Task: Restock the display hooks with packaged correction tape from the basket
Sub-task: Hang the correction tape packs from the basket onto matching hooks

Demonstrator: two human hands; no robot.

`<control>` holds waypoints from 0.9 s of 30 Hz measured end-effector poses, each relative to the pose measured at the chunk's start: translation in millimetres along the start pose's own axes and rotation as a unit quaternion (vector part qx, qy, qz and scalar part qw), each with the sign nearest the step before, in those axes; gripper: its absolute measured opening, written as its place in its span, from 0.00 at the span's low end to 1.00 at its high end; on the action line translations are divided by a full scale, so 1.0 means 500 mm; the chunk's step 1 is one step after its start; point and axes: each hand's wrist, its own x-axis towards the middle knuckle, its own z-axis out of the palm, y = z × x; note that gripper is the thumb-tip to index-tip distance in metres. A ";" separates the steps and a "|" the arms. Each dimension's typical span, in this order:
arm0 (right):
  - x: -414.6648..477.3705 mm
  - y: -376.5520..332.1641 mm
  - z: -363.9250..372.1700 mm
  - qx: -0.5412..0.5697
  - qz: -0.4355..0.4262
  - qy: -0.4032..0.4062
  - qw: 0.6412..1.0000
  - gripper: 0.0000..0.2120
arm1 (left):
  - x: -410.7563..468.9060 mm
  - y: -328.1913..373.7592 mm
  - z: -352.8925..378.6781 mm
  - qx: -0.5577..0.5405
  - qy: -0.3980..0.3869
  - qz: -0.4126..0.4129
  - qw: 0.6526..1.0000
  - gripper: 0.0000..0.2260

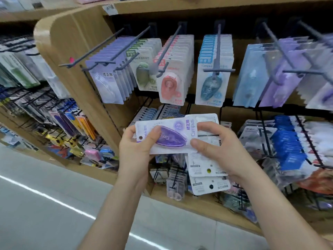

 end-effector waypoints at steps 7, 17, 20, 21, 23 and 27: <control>-0.022 -0.001 0.022 0.015 0.002 0.102 0.995 0.05 | -0.005 -0.016 -0.006 -0.061 -0.078 -0.083 0.992 0.10; -0.110 0.021 0.016 0.078 0.047 0.305 0.948 0.07 | -0.008 -0.023 -0.001 -0.047 -0.244 -0.115 0.962 0.06; -0.153 0.028 -0.018 0.080 0.079 0.372 0.921 0.06 | -0.022 -0.029 0.030 0.034 -0.291 -0.087 0.952 0.05; -0.166 0.029 -0.031 0.065 0.080 0.378 0.920 0.06 | -0.024 -0.033 0.042 0.073 -0.291 -0.054 0.952 0.07; -0.195 0.030 -0.059 0.023 0.071 0.373 0.925 0.05 | -0.026 -0.036 0.071 0.133 -0.291 0.016 0.947 0.09; -0.244 0.018 -0.118 -0.059 0.055 0.362 0.929 0.04 | -0.048 -0.020 0.149 0.141 -0.296 0.088 0.941 0.08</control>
